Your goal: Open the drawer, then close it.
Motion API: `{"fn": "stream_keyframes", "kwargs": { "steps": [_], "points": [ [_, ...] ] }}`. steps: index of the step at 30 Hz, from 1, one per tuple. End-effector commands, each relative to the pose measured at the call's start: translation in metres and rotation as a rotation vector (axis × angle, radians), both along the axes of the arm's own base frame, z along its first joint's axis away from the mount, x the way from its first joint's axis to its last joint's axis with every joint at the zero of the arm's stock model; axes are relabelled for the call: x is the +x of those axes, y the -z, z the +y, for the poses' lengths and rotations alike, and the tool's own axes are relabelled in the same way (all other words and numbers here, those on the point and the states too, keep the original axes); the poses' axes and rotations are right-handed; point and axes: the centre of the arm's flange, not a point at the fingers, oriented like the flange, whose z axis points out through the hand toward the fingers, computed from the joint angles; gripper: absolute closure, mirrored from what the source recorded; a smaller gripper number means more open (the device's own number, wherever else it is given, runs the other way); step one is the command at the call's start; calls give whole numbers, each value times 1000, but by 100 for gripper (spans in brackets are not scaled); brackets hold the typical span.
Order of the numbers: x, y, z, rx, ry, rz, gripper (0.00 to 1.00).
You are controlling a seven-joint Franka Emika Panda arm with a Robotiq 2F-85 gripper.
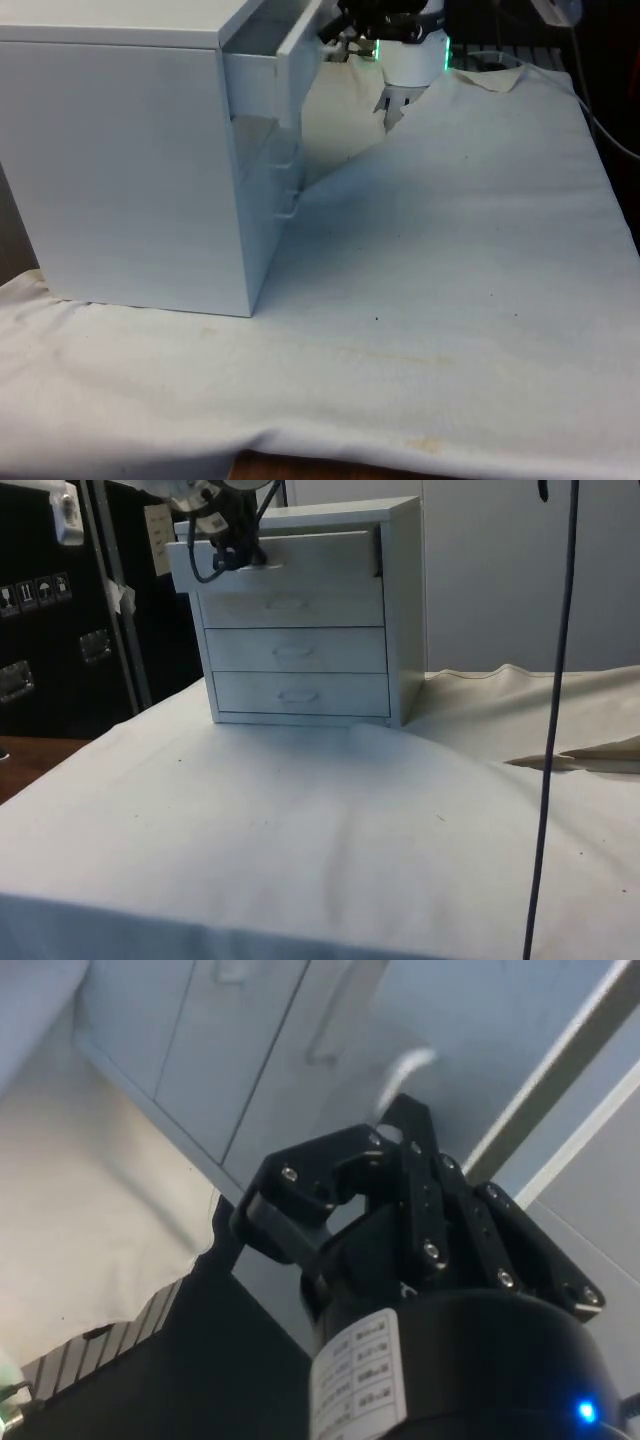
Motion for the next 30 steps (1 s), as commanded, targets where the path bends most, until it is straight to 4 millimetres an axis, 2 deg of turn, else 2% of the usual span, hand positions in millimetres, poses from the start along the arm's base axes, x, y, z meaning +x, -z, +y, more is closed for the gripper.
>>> {"fn": "stream_keyframes", "kwargs": {
  "steps": [1,6,7,13,30],
  "points": [
    [0,0,-7,9,-12,-4,100],
    [1,-1,-25,12,-3,-6,100],
    [1,0,-20,4,6,-3,100],
    [2,-4,-43,14,3,-8,100],
    [2,-11,-74,26,24,-14,100]
  ]
}}
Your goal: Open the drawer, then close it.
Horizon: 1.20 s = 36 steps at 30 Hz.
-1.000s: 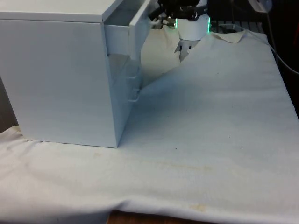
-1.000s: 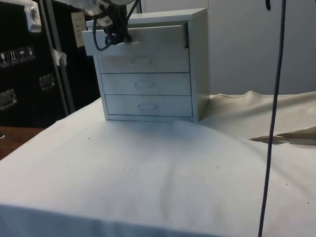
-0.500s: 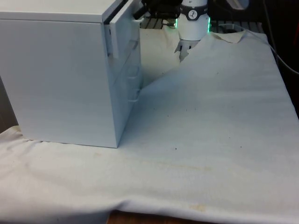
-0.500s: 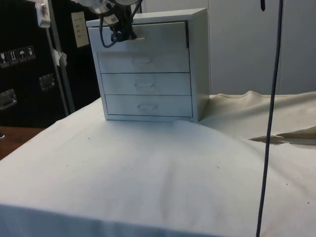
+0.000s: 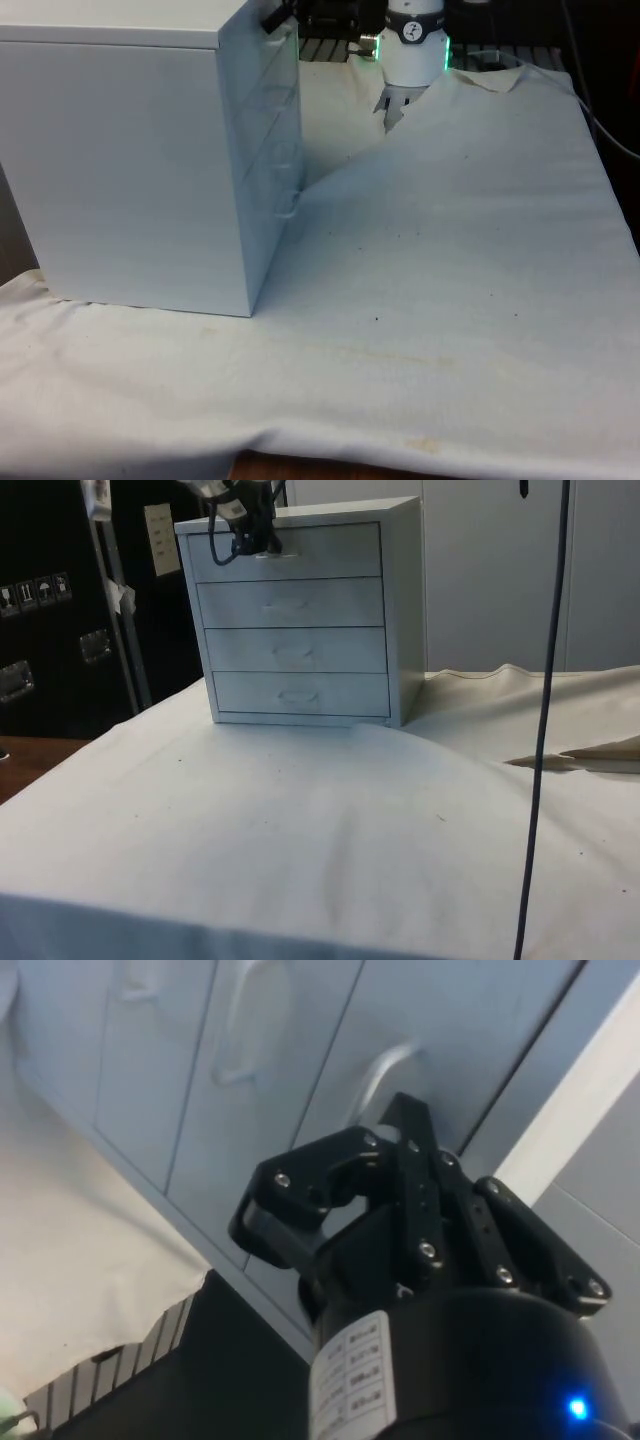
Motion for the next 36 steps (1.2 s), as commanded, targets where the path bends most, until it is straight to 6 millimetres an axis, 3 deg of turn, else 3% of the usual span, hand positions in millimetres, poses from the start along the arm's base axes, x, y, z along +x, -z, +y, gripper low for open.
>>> {"fn": "stream_keyframes", "kwargs": {
  "steps": [1,21,36],
  "points": [
    [0,1,-6,8,-4,1,100],
    [2,-8,8,-3,2,-9,100],
    [4,-32,43,-8,2,-22,100]
  ]
}}
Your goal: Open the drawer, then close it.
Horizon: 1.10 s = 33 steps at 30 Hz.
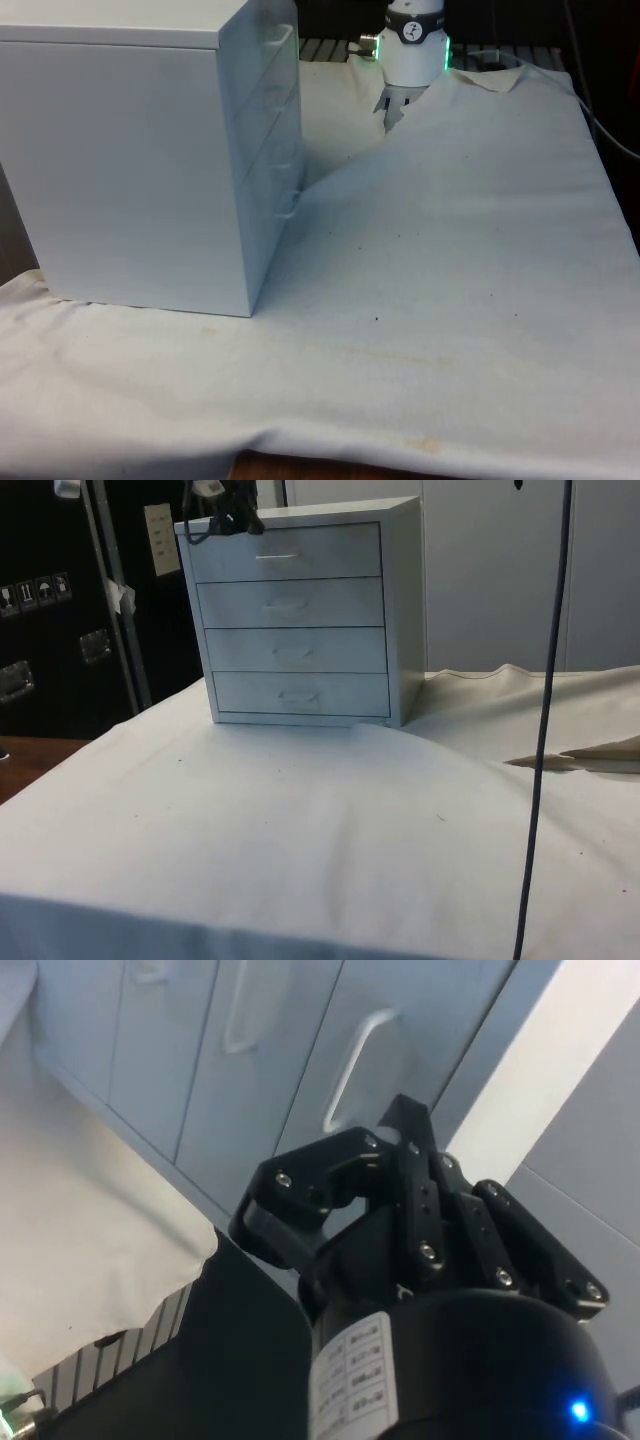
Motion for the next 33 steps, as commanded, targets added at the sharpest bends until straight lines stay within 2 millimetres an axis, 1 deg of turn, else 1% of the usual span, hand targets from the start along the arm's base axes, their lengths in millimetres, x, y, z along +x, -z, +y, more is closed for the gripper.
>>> {"fn": "stream_keyframes", "kwargs": {
  "steps": [1,2,3,4,8,11,12,15,20,21,23,29,30,33],
  "points": [
    [-1,-4,5,7,2,-1,100],
    [-1,-6,11,8,2,-4,100],
    [-1,-7,14,9,1,-5,100],
    [0,-5,11,2,-1,-6,100],
    [-2,-12,26,22,-1,-16,100],
    [-3,-11,31,38,-2,-23,100],
    [-2,-11,29,26,-4,-23,100],
    [-3,-11,37,63,-2,-31,100],
    [-2,-11,46,96,0,-39,100],
    [-2,-10,45,84,1,-37,100],
    [-2,-11,51,117,0,-43,100],
    [-2,-10,62,163,4,-52,100],
    [-2,-9,60,146,5,-49,100],
    [-2,-10,67,182,5,-58,100]
  ]
}}
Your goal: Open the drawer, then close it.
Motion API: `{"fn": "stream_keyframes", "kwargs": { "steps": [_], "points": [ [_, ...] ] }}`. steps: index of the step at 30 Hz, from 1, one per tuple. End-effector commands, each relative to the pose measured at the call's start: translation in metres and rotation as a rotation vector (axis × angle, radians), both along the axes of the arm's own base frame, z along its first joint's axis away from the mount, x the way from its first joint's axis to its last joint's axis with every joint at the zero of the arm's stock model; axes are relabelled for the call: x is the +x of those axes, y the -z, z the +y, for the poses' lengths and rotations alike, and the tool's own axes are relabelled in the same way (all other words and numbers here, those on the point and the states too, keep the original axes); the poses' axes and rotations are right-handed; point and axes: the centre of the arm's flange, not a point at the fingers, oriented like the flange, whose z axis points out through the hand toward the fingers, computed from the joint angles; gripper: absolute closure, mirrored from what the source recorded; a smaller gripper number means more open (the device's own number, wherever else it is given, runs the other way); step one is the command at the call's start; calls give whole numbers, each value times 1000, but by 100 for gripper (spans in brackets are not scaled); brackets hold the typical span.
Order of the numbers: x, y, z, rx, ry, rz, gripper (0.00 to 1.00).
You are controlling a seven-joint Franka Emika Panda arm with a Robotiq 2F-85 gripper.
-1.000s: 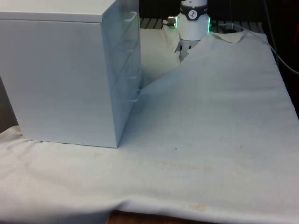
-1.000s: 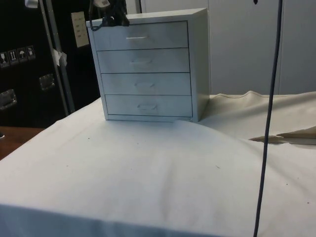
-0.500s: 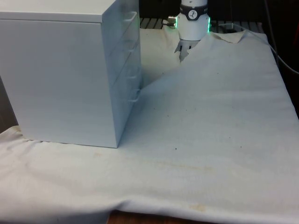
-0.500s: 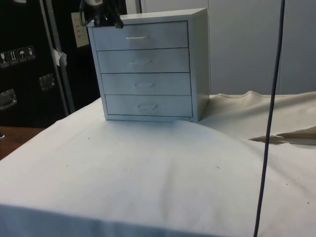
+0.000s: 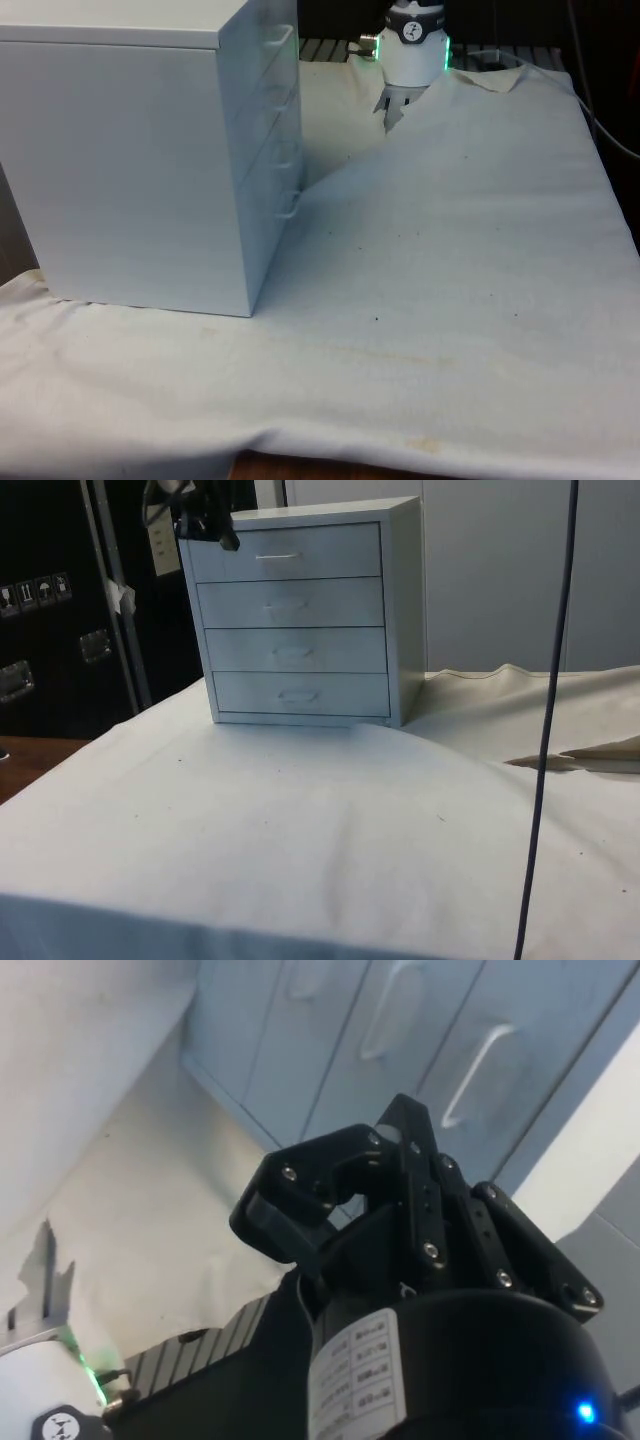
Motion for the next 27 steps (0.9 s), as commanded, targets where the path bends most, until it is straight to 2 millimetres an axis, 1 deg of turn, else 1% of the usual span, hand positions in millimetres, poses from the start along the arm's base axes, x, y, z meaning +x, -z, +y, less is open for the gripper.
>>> {"fn": "stream_keyframes", "kwargs": {
  "steps": [1,9,10,11,15,16,17,18,19,20,25,26,27],
  "points": [
    [0,0,3,24,-1,-6,100],
    [0,0,12,67,0,-17,100],
    [0,0,13,71,1,-17,95],
    [0,0,14,75,2,-20,85],
    [1,1,13,66,4,-17,63],
    [0,0,15,81,2,-20,63],
    [0,0,15,81,2,-20,59],
    [0,0,15,81,2,-20,51],
    [0,0,15,83,2,-21,45],
    [0,0,15,84,2,-21,35],
    [0,1,15,73,4,-18,10],
    [0,0,15,83,3,-21,10],
    [0,1,15,81,4,-20,4]
  ]
}}
